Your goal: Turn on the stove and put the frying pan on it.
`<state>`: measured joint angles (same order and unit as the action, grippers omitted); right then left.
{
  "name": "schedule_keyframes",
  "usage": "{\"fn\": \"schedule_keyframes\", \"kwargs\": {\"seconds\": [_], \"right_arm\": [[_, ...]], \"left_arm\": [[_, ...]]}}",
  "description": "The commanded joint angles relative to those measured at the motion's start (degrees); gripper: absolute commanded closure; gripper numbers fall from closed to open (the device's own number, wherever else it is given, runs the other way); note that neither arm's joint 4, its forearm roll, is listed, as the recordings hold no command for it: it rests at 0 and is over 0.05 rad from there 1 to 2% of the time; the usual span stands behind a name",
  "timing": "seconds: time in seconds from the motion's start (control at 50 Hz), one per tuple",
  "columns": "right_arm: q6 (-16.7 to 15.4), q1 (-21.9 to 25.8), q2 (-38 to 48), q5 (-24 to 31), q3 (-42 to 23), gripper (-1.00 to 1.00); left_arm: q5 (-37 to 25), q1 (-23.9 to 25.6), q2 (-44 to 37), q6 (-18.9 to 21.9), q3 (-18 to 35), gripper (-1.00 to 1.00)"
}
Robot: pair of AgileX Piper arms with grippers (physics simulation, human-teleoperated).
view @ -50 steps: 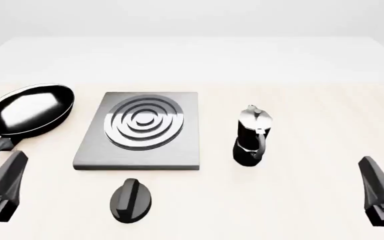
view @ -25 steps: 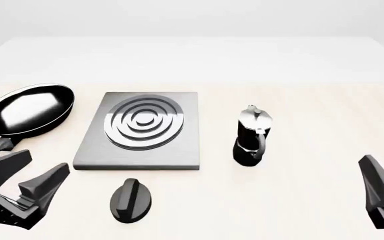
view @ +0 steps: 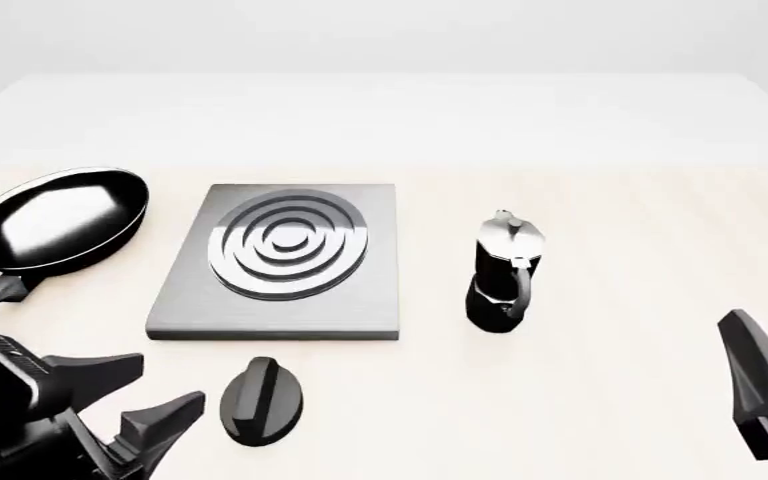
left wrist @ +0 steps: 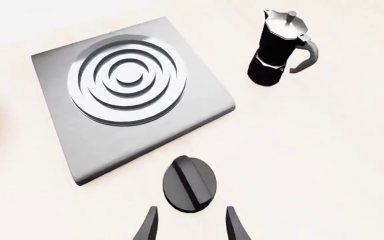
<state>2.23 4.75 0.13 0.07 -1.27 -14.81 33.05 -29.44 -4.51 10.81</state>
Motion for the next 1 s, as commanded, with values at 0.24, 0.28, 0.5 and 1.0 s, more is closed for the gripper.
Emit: {"fn": "schedule_keyframes", "kwargs": {"seconds": [0.24,0.28,0.5,1.0], "right_arm": [[-0.18,-0.13,-0.09,0.02,0.18,-1.0],[-0.4,-0.34,-0.09,0.06,0.02,-1.0],[-0.01,-0.09,-0.07,-0.12,0.08,-1.0],[0.32,-0.62,0.05,0.01,-0.42,-1.0]], "left_arm": [[23.79,3.62,-24.49,0.06,-5.69,-1.0],[26.69,3.61,-27.12,-0.21,-6.16,-1.0],[38.62,2.94,-39.26,-0.09,-7.25,-1.0],[48.22,3.71,-50.96,-0.02,-6.55,-1.0]]}}
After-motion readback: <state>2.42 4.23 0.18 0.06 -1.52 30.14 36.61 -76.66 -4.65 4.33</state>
